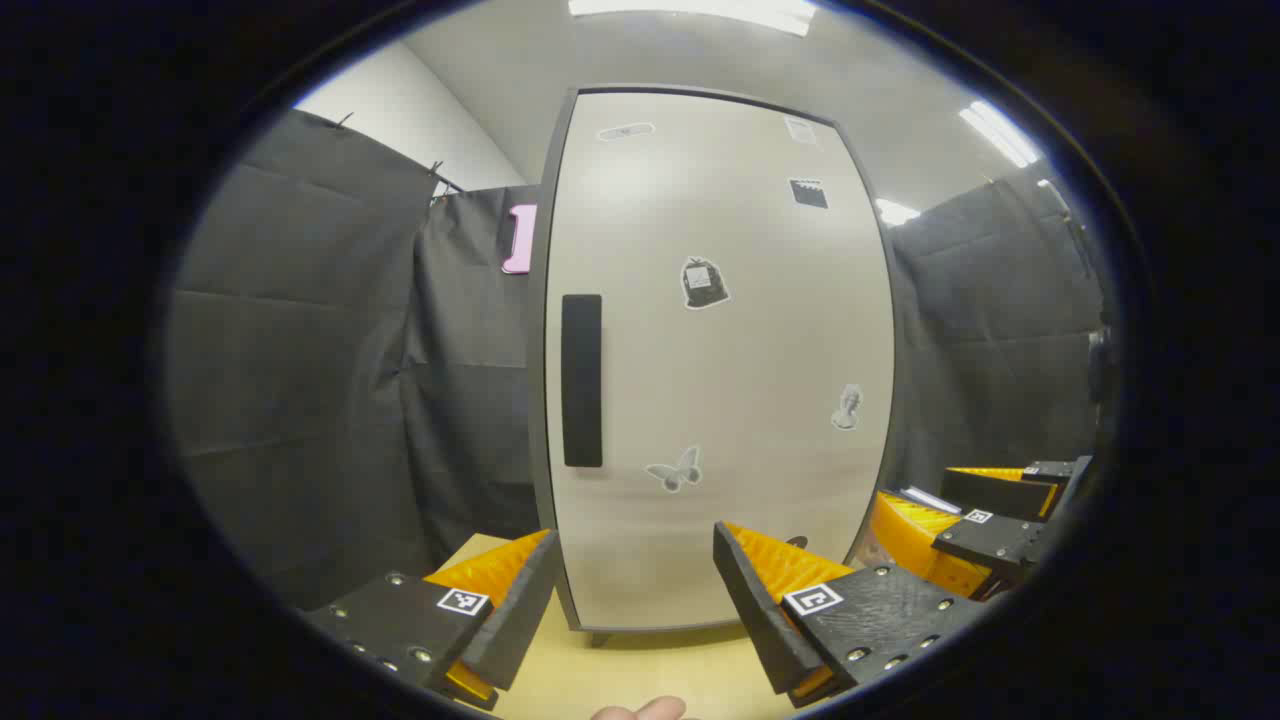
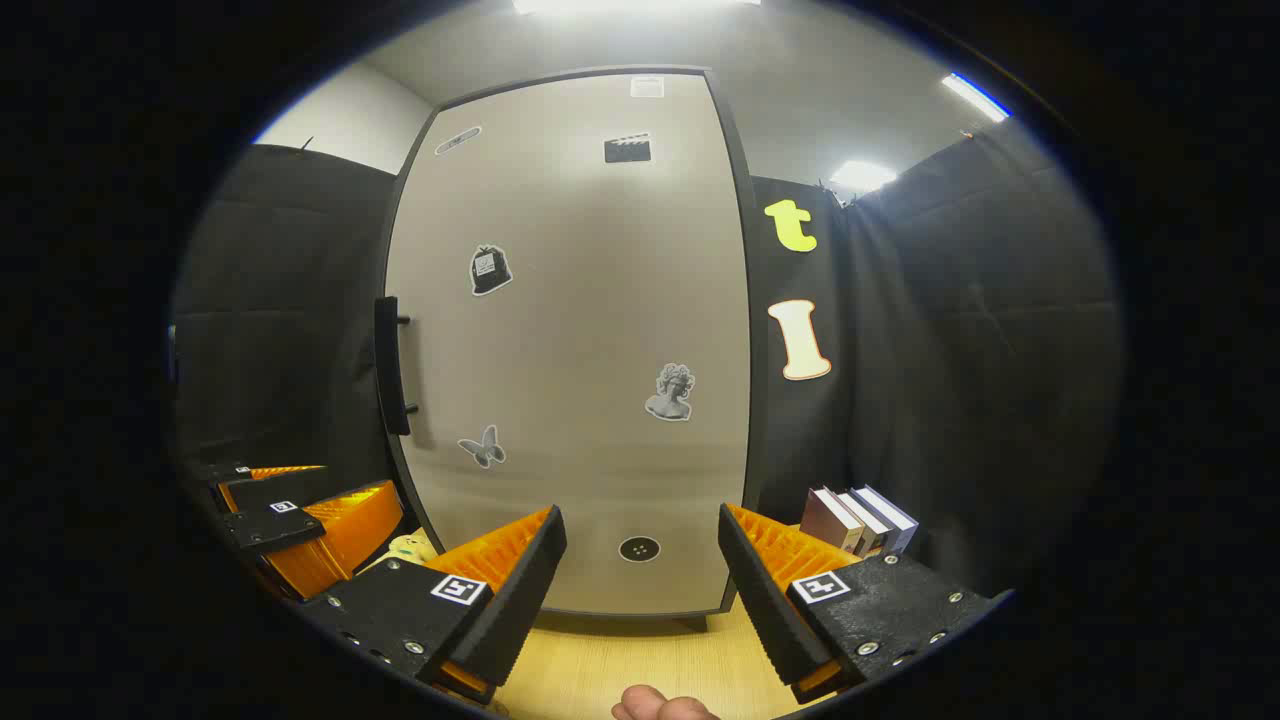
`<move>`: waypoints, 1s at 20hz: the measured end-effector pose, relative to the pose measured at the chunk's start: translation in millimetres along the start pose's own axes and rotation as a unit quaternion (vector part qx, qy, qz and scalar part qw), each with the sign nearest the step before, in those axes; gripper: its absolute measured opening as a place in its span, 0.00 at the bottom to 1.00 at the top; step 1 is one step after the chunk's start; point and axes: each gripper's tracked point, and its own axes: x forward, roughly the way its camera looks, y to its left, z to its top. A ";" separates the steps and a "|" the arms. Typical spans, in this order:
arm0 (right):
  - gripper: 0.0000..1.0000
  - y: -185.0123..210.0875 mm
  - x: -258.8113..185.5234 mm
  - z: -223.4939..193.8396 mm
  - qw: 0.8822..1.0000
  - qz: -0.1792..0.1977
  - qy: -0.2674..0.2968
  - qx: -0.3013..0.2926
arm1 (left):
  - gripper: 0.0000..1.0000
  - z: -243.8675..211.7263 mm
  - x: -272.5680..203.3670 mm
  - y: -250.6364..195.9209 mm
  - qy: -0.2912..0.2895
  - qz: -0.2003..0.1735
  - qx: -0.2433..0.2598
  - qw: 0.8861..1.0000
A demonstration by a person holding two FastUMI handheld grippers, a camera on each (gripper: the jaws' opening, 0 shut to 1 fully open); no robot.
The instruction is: Open the cabinet door with the right hand, grasp the bottle in the cabinet with the left hand and place it on the coaster, then close the cabinet door with the right hand.
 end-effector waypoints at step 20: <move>0.95 1.6 -6.3 11.7 1.000 0.003 -0.004 0.005 | 0.91 15.0 -4.0 -0.8 -0.020 0.000 0.009 1.000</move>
